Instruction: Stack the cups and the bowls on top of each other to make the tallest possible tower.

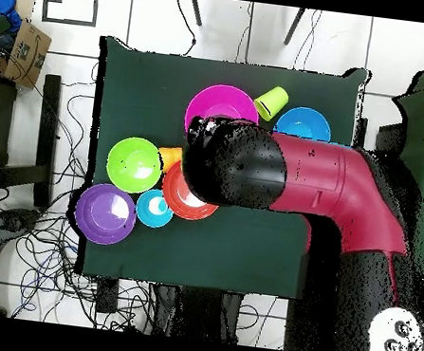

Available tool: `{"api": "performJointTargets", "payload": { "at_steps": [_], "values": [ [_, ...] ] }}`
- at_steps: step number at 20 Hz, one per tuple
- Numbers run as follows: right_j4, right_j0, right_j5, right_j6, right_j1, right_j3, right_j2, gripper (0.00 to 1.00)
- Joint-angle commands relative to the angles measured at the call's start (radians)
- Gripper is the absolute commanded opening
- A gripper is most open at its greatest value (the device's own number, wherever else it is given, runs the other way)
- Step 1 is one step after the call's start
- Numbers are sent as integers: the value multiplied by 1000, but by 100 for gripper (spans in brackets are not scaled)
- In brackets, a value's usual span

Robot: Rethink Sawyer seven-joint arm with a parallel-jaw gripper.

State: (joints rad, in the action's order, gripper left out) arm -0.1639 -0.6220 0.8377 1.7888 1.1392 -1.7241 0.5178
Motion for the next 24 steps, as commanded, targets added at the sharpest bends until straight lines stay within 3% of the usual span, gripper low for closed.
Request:
{"api": "performJointTargets", "payload": {
  "at_steps": [1, 11, 15, 21, 24],
  "values": [
    [-87, 47, 174, -69, -73, 50, 7, 100],
    [-126, 20, 231, -280, -123, 104, 100, 100],
    [-136, 3, 249, -317, -126, 113, 131, 100],
    [-188, 5, 293, -354, -221, 201, 160, 100],
    [-212, -13, 236, -363, -260, 183, 173, 100]
  ]
}}
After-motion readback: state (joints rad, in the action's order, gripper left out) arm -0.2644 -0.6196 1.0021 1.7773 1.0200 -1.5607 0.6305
